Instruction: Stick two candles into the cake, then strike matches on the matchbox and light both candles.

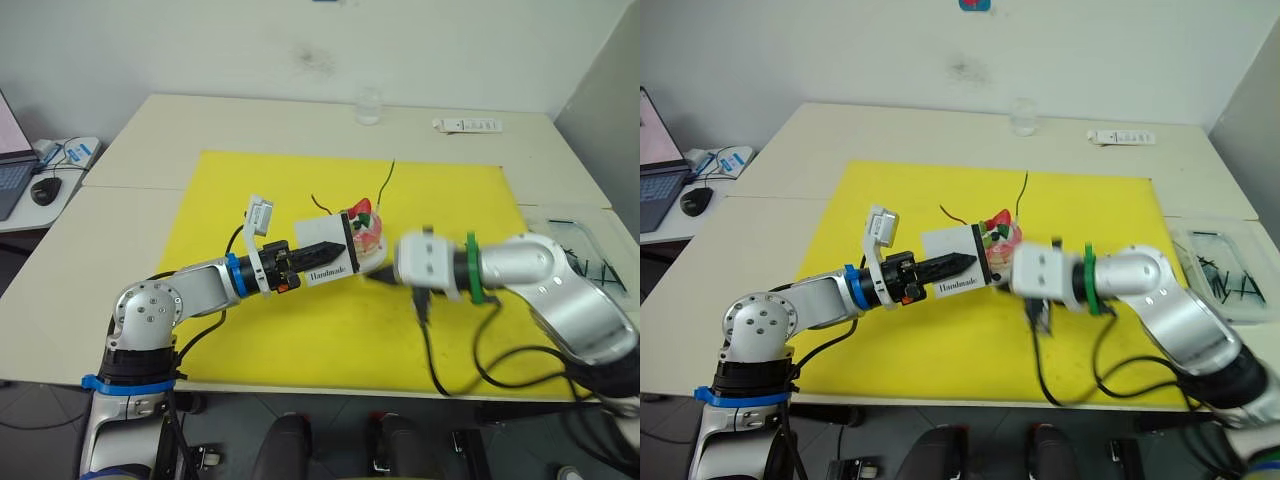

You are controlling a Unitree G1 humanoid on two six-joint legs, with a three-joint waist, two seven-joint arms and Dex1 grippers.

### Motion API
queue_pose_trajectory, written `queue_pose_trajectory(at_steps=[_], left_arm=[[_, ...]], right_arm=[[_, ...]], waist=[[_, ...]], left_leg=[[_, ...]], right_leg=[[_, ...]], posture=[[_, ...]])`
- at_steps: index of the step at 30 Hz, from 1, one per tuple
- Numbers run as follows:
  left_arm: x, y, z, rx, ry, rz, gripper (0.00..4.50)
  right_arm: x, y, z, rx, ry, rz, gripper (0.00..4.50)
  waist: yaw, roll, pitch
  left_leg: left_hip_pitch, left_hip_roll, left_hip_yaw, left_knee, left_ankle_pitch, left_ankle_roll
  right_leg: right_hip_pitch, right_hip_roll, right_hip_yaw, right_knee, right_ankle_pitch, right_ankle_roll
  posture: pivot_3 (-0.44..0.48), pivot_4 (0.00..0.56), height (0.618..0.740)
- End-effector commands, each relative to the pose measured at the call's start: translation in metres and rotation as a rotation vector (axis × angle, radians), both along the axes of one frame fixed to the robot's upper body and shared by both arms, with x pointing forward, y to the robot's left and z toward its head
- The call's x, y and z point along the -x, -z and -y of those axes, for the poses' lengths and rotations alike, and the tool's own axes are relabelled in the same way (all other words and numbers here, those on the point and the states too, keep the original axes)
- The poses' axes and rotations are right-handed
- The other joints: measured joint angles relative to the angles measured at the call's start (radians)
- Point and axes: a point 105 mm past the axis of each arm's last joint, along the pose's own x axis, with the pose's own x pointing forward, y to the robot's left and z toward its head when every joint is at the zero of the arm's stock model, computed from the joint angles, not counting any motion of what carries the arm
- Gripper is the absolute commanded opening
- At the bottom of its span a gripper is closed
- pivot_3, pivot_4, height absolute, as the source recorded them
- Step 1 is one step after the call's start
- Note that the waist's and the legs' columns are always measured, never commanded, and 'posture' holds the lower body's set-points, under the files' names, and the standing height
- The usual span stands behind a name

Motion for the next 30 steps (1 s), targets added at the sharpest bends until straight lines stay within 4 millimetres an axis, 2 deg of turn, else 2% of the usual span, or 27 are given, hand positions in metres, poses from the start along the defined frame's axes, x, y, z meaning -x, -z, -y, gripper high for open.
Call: queue_pose_trajectory(at_steps=[1,5,8,12,16,22,26,30], left_arm=[[0.005,-0.01,0.003,0.02,0.045,0.053,0.0],[0.009,-0.007,0.004,0.024,0.068,0.045,0.0],[0.016,-0.006,0.007,0.025,0.109,0.041,0.0],[0.019,0.0,0.002,-0.002,0.105,0.02,0.0],[0.033,0.004,-0.006,-0.034,0.121,0.0,0.0],[0.058,0.0,-0.025,-0.073,0.104,-0.008,0.0],[0.062,-0.007,-0.042,-0.079,0.03,-0.012,0.0],[0.064,-0.002,-0.046,-0.083,-0.021,-0.034,0.0]], right_arm=[[-0.008,-0.032,0.012,-0.055,0.04,0.04,0.06],[-0.04,-0.081,0.009,-0.291,0.201,0.074,0.06],[-0.046,-0.1,0.009,-0.365,0.246,0.074,0.06],[-0.047,-0.106,0.005,-0.403,0.255,0.085,0.06],[-0.06,-0.117,-0.009,-0.51,0.289,0.128,0.06],[-0.087,-0.114,-0.034,-0.633,0.351,0.181,0.06],[-0.1,-0.115,-0.054,-0.696,0.356,0.211,0.06],[-0.104,-0.114,-0.067,-0.728,0.341,0.215,0.06]], waist=[[-0.007,0.0,0.0],[-0.027,-0.001,0.001],[-0.022,-0.001,0.001],[-0.018,-0.001,0.001],[-0.025,-0.001,0.001],[-0.024,-0.001,0.001],[-0.024,-0.001,0.001],[-0.02,-0.001,0.001]], left_leg=[[0.0,0.0,0.001,0.0,0.0,0.0],[0.007,0.001,0.002,0.0,0.0,0.0],[0.009,0.002,-0.003,0.0,0.001,0.0],[0.01,0.003,-0.003,0.0,0.001,0.0],[0.009,0.004,0.001,-0.001,0.001,0.0],[0.007,0.006,0.0,-0.002,0.001,0.0],[0.008,0.006,-0.001,-0.001,0.001,0.0],[0.008,0.004,0.0,-0.001,0.001,0.0]], right_leg=[[0.0,0.0,0.001,0.0,0.0,0.0],[0.0,0.001,0.005,0.002,0.006,-0.003],[0.003,0.003,0.003,0.003,0.007,-0.006],[0.004,0.008,0.003,0.002,0.005,-0.009],[0.002,0.007,0.008,0.002,0.004,-0.007],[0.0,0.007,0.006,0.004,0.003,-0.007],[0.0,0.007,0.006,0.006,0.004,-0.008],[0.0,0.007,0.006,0.006,0.004,-0.007]], posture=[[0.0,0.15,0.74],[0.0,0.15,0.74],[0.0,0.15,0.74],[0.0,0.15,0.74],[0.0,0.15,0.74],[0.0,0.15,0.74],[0.0,0.15,0.74],[0.0,0.15,0.74]])
